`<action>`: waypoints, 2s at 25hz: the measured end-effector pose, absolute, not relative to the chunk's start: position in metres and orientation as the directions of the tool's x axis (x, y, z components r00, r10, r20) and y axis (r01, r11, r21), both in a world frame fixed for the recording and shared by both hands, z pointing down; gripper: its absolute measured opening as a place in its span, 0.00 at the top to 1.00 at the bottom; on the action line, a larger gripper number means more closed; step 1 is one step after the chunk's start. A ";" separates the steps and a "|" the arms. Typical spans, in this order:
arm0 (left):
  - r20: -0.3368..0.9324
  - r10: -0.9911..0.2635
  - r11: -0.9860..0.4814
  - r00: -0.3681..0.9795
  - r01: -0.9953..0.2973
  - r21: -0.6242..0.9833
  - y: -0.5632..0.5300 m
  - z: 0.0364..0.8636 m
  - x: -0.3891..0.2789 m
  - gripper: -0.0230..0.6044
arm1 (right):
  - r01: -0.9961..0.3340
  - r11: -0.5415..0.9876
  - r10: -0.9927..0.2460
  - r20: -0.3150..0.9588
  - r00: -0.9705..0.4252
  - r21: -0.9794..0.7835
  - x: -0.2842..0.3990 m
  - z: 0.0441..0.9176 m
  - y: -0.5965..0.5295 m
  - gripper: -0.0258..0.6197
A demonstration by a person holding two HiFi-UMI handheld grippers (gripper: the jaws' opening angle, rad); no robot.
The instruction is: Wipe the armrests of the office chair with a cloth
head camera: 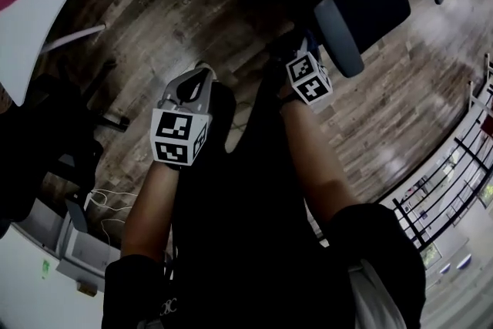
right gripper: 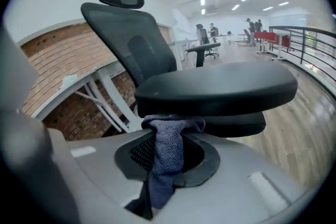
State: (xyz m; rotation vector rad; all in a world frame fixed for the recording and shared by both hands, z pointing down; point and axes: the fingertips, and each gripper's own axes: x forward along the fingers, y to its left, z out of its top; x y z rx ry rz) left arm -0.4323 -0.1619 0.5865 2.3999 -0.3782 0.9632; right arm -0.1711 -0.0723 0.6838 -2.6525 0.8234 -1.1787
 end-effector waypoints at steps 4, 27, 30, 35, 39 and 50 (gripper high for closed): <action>0.720 -0.028 -0.834 0.694 -0.413 0.366 -0.162 0.597 -0.443 0.95 | -0.338 -0.880 -0.475 0.617 0.627 -0.333 -0.147 0.688 -0.076 0.86; 0.784 0.030 -0.865 0.620 -0.377 0.331 -0.162 0.644 -0.467 0.95 | -0.360 -0.891 -0.443 0.700 0.560 -0.277 -0.144 0.810 -0.127 0.86; 0.786 0.031 -0.869 0.618 -0.372 0.327 -0.163 0.645 -0.466 0.95 | -0.326 -0.900 -0.430 0.716 0.551 -0.289 -0.145 0.824 -0.124 0.86; 0.793 0.047 -0.881 0.608 -0.348 0.319 -0.161 0.649 -0.462 0.95 | -0.251 -0.914 -0.406 0.748 0.525 -0.319 -0.146 0.847 -0.109 0.86; 0.784 0.050 -0.879 0.619 -0.345 0.328 -0.161 0.643 -0.456 0.95 | -0.241 -0.916 -0.402 0.736 0.545 -0.322 -0.145 0.833 -0.100 0.86; 0.741 0.025 -0.890 0.671 -0.323 0.323 -0.162 0.603 -0.424 0.95 | -0.408 -0.877 -0.460 0.686 0.564 -0.253 -0.152 0.761 -0.073 0.85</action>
